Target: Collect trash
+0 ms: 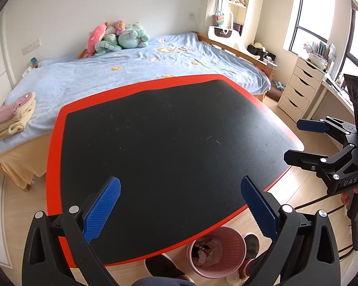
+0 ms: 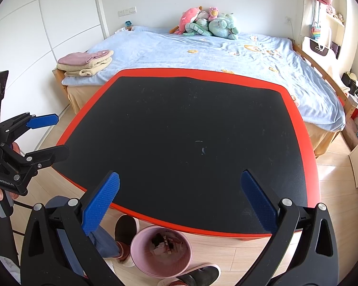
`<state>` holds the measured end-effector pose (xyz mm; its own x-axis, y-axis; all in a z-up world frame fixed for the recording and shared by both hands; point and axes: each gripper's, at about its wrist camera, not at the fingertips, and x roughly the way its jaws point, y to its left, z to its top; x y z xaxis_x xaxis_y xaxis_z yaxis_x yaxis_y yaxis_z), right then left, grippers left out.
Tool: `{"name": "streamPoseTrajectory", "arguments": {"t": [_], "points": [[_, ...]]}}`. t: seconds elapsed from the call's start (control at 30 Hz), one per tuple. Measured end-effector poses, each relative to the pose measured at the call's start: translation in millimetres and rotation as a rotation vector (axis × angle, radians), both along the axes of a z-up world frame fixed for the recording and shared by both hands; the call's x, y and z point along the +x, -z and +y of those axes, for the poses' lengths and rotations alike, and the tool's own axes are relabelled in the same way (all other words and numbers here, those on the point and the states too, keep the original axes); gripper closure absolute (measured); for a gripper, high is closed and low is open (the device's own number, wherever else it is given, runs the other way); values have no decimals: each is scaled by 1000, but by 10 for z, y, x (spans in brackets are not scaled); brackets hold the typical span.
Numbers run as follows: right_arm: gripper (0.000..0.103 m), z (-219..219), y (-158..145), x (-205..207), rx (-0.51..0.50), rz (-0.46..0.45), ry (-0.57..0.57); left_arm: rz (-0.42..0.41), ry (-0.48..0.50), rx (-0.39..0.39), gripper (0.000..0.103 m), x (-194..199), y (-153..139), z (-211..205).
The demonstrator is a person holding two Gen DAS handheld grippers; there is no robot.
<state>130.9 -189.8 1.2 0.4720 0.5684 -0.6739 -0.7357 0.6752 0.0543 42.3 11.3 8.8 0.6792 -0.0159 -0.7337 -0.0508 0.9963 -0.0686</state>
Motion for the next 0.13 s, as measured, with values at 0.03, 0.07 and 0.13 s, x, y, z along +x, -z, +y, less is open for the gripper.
{"name": "streamPoseTrajectory", "arguments": {"t": [0.03, 0.07, 0.13], "points": [[3, -3, 1, 1, 0, 0, 0, 0, 1, 2, 6, 4, 6, -4], [3, -3, 1, 0, -1, 0, -1, -1, -1, 4, 6, 4, 9, -6], [3, 13, -3, -3, -1, 0, 0, -3, -5, 4, 6, 2, 14, 3]]}}
